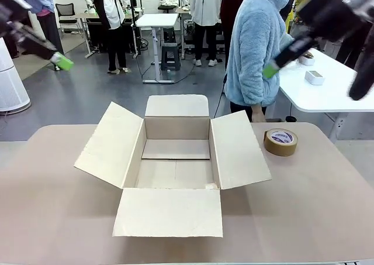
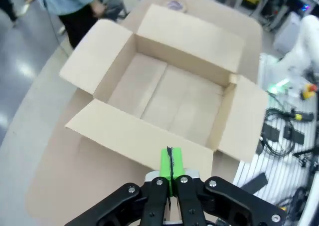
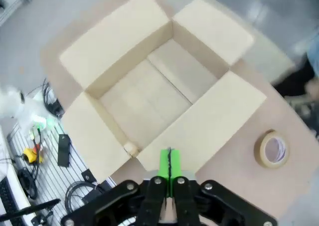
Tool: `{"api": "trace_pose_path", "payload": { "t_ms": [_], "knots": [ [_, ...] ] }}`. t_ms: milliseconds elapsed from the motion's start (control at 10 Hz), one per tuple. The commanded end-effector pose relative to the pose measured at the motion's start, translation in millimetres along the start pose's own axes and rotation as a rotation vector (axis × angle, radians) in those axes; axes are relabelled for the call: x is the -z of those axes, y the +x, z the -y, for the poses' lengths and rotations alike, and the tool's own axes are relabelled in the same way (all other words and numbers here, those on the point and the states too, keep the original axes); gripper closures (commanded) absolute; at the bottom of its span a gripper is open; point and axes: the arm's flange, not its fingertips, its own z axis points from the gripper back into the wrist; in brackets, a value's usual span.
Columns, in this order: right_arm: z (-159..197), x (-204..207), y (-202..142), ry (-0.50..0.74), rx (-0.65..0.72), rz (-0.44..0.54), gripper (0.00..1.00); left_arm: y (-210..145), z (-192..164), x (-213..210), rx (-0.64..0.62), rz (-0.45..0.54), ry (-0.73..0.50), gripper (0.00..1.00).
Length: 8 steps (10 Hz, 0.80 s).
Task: Wrap the clocks to prevent damage.
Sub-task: Open the side flaps of the Package Box.
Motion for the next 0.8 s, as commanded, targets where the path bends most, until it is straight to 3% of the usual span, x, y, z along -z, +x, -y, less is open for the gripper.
{"api": "trace_pose_path", "payload": {
  "t_ms": [0,100,300,700],
  "knots": [
    [-34.1,16.9,60.1,-0.094,0.240,-0.261,0.99,51.5,12.2,36.7,-0.242,-0.229,0.108,1.00],
    [-46.4,42.2,70.7,-0.125,0.312,-0.367,0.99,61.2,17.9,65.2,-0.289,-0.318,0.143,1.00],
    [-51.8,94.3,71.2,-0.154,0.428,-0.488,0.99,53.6,12.0,124.9,-0.403,-0.450,0.229,1.00],
    [-1.5,166.3,39.6,-0.278,0.621,-0.481,0.99,11.6,-2.1,187.6,-0.494,-0.463,0.306,1.00]
  ]
}}
